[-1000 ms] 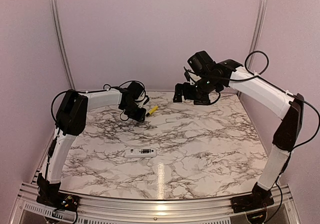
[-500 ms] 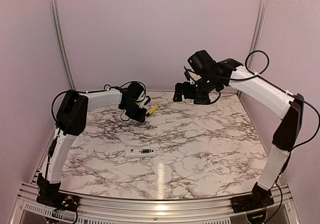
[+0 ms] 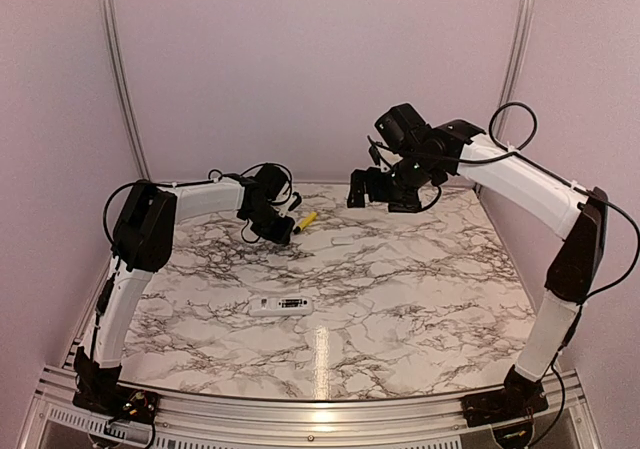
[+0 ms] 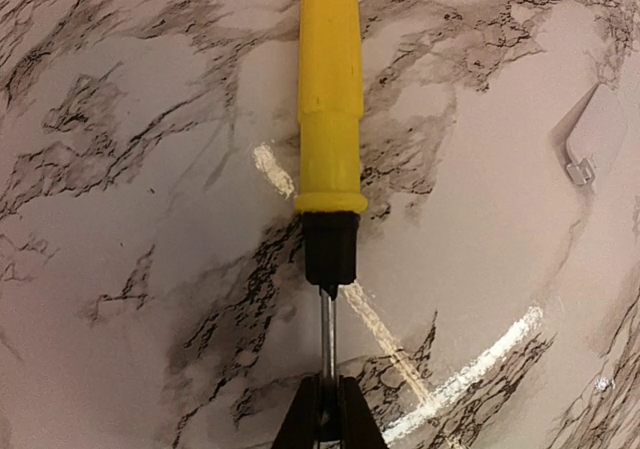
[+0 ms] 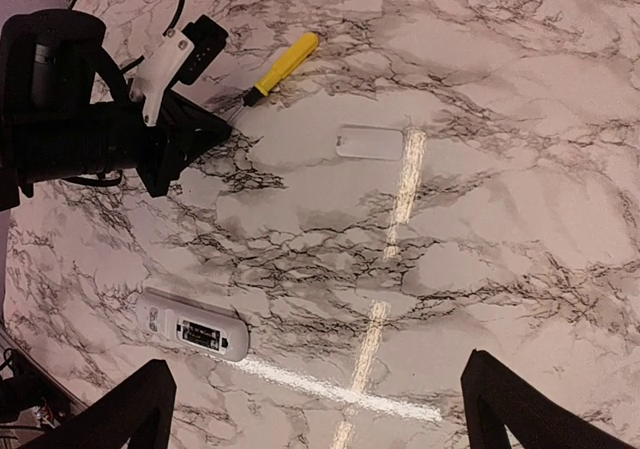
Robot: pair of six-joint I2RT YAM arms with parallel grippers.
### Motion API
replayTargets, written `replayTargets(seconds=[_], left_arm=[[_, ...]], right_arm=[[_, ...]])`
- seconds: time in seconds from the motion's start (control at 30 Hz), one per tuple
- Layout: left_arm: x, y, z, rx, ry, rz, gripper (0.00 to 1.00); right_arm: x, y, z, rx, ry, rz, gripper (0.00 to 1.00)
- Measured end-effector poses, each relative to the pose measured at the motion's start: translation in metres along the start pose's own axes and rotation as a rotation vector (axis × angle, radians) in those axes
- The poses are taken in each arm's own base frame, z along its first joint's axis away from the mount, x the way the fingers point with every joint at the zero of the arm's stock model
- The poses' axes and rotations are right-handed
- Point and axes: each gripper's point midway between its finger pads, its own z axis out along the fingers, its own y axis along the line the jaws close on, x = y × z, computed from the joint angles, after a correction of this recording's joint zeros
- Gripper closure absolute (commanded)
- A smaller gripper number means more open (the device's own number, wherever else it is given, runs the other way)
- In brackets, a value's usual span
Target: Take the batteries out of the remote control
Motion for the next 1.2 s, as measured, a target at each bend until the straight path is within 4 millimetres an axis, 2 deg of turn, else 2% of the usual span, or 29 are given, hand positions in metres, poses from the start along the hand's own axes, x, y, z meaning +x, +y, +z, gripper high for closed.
replayTargets(seconds=[0.2,0.33,0.8,1.03,1.2], left_arm=[[0.006,-0.002,-0.004,0.007,0.011,-0.006,1.0],[0.01,-0.007,-0.015,0.021,0.016,-0.007,1.0],[0.0,-0.039,-0.096,0.08,-0.073,0.031,1.0],[0.023,-0.054,-0.122,0.128,-0.079,0.046,1.0],[0.041,-0.065,-0.15,0.171,-0.124,0.067,1.0]], right_arm=[[0.003,-0.002,0.001,0.002,0.004,0.0,0.02],[0.003,-0.002,-0.003,-0.002,-0.004,-0.001,0.01],[0.0,0.0,-0.005,-0.014,-0.026,-0.036,0.02],[-0.001,0.001,-0.008,-0.034,-0.025,-0.064,0.02],[-0.005,-0.001,-0.017,-0.045,-0.042,-0.08,0.02]])
